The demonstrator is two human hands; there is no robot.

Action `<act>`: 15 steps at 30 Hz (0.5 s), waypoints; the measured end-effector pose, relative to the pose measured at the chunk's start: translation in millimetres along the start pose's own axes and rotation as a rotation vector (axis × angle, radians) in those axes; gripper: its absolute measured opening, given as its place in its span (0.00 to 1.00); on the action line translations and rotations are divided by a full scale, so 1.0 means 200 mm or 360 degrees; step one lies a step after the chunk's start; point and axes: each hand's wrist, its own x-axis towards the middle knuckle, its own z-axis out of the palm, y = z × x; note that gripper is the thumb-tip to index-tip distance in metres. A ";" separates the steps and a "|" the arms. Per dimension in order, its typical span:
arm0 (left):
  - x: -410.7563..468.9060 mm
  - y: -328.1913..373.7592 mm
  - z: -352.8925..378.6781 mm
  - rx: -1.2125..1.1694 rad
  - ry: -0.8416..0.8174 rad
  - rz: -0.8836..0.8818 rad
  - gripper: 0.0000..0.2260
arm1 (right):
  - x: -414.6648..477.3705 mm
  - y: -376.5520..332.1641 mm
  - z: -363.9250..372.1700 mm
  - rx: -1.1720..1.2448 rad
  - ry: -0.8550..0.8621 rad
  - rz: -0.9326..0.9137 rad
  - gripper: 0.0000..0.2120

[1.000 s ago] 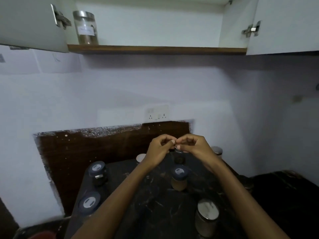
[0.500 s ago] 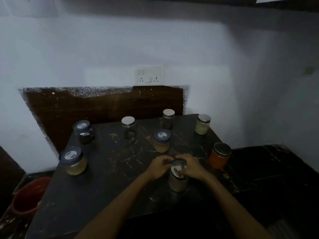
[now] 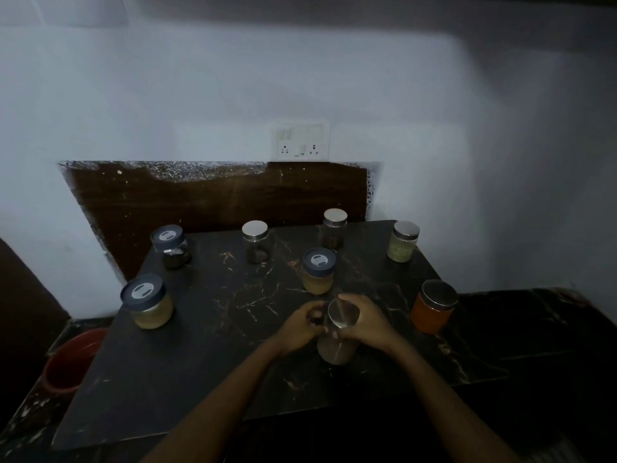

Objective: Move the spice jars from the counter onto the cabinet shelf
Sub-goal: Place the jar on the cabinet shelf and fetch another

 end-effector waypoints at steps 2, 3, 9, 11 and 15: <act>-0.05 0.06 -0.05 -0.0127 -0.0105 0.0008 0.28 | -0.01 -0.10 -0.08 0.0112 -0.0024 -0.0079 0.37; -0.07 0.09 -0.07 -0.0172 -0.0148 0.0021 0.29 | -0.02 -0.15 -0.12 0.0144 -0.0042 -0.0110 0.35; -0.21 0.30 -0.23 -0.0383 -0.0146 0.0245 0.33 | -0.04 -0.47 -0.34 0.0269 -0.0025 -0.0357 0.31; -0.24 0.39 -0.28 -0.0337 -0.0089 0.0338 0.36 | -0.05 -0.56 -0.38 0.0336 -0.0045 -0.0412 0.29; -0.29 0.48 -0.38 -0.0321 -0.0086 0.0494 0.37 | -0.09 -0.73 -0.41 0.0427 -0.0095 -0.0578 0.26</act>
